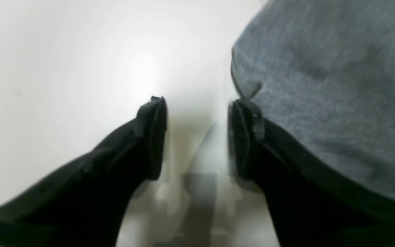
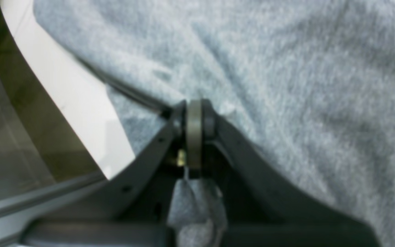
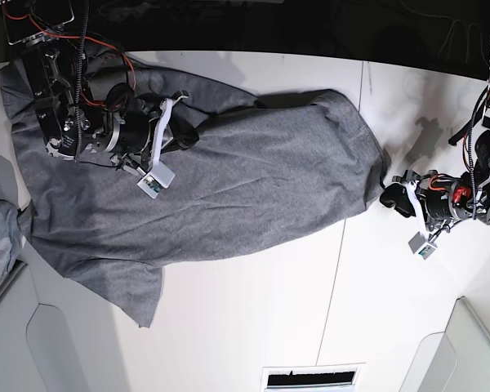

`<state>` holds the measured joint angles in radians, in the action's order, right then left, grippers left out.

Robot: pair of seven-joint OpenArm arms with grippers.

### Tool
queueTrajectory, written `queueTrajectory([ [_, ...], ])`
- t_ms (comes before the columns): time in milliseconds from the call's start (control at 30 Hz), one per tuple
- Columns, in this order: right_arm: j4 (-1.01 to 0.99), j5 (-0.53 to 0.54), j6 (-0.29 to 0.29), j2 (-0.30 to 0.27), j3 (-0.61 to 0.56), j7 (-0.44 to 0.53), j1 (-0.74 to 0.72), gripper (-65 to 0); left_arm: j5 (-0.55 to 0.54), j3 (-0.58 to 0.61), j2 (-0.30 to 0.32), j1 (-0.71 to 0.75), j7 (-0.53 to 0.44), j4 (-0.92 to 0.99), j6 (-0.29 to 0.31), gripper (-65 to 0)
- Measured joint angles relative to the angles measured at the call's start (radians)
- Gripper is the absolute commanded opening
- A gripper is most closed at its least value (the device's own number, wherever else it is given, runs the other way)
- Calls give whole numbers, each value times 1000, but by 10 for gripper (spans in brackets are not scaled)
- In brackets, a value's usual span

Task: Layout the t-shirt on the table in an organized manner, then fold the t-shirt properly
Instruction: 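Grasp the shirt edge with the left gripper and pull it outward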

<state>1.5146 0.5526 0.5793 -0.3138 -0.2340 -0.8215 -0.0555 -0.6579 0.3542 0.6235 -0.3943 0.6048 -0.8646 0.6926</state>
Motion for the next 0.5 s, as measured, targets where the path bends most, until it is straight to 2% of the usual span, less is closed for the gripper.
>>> queueTrajectory([
  [133,0,1,0,0,0,1,0,-650,-87,0,8,-10,43,0,0,-321],
  [500,0,0,0,0,0,0,0,-650,-87,0,8,-8,61,0,0,-321],
])
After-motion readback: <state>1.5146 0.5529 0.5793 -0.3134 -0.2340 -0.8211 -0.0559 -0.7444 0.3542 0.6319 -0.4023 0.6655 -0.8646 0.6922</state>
